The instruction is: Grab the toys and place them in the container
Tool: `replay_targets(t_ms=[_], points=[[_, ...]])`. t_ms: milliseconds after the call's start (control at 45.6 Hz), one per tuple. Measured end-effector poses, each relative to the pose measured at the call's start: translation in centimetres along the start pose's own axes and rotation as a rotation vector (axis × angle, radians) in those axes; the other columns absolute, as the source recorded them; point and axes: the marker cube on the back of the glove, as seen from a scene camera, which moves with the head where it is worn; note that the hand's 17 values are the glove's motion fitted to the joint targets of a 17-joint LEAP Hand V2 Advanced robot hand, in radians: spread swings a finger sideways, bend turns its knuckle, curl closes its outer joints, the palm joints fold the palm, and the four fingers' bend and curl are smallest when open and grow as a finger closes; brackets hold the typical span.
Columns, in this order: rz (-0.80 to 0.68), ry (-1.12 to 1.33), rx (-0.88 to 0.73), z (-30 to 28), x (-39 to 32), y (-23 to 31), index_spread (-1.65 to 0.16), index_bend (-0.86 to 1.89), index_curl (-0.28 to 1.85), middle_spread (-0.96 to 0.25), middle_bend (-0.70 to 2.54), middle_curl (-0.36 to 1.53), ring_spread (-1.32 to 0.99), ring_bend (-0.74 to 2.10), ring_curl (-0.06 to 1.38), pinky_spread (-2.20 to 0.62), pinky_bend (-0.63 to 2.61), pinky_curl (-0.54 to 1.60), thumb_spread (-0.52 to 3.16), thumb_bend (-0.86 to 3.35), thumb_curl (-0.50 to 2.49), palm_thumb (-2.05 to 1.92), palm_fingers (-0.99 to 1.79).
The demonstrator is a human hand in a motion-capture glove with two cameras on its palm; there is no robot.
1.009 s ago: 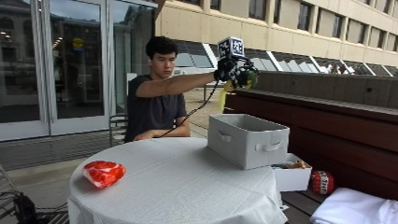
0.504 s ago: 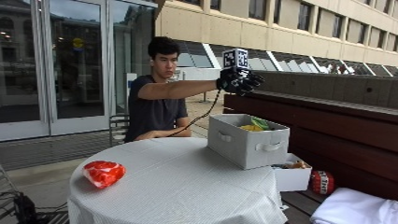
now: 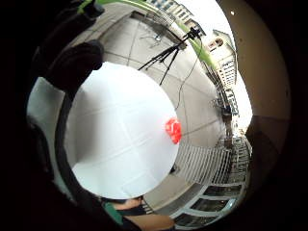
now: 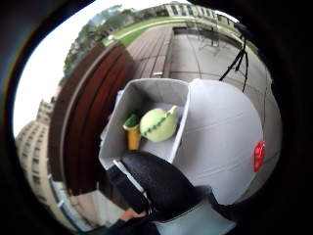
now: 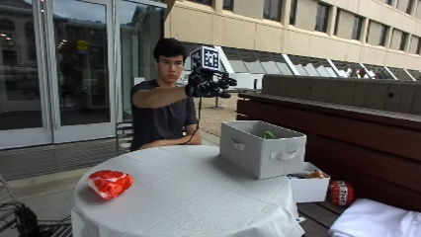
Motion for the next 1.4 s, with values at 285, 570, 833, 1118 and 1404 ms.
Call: replay_targets(t_ms=[285, 570, 833, 1118, 1404], points=[[0.154, 0.01, 0.0, 2.3, 15.0, 1.2, -0.31, 0.14, 0.15, -0.05, 0.31, 0.51, -0.05, 0.73, 0.24, -0.06, 1.27, 0.33, 0.92, -0.12, 0.24, -0.17, -0.13], [0.245, 0.017, -0.01, 6.0, 24.7, 2.5, -0.32, 0.13, 0.18, -0.06, 0.25, 0.47, -0.05, 0.63, 0.21, -0.01, 1.19, 0.31, 0.88, -0.12, 0.2, -0.16, -0.1], [0.295, 0.0, -0.189, 11.0, 29.6, 5.5, -0.33, 0.12, 0.18, -0.06, 0.23, 0.46, -0.06, 0.6, 0.21, 0.02, 1.13, 0.29, 0.86, -0.11, 0.18, -0.15, -0.08], [0.385, 0.001, -0.096, 19.2, 33.0, 5.2, -0.34, 0.09, 0.17, -0.06, 0.24, 0.45, -0.06, 0.6, 0.22, 0.04, 1.12, 0.3, 0.84, -0.11, 0.18, -0.14, -0.09], [0.355, -0.038, -0.23, 24.7, 34.6, 8.8, -0.34, 0.09, 0.16, -0.07, 0.24, 0.45, -0.06, 0.59, 0.23, 0.05, 1.11, 0.3, 0.83, -0.1, 0.19, -0.12, -0.1]])
